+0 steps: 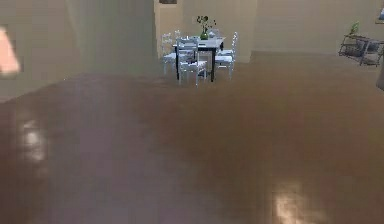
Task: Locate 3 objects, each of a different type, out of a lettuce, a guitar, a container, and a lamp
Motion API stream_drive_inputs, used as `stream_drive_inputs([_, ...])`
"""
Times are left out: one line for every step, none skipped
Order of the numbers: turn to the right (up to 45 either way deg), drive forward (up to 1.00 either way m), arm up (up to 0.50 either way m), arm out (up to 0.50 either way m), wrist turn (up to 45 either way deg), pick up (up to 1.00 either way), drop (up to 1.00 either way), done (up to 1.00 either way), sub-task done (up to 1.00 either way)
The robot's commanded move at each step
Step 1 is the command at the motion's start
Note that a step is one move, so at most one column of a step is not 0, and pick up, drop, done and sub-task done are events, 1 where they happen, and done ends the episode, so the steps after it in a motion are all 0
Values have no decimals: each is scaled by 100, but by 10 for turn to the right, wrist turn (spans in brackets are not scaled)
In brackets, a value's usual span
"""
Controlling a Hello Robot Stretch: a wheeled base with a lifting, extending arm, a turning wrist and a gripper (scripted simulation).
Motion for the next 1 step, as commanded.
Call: stream_drive_inputs([30, 0, 0, 0, 0, 0, 0, 0, 0])
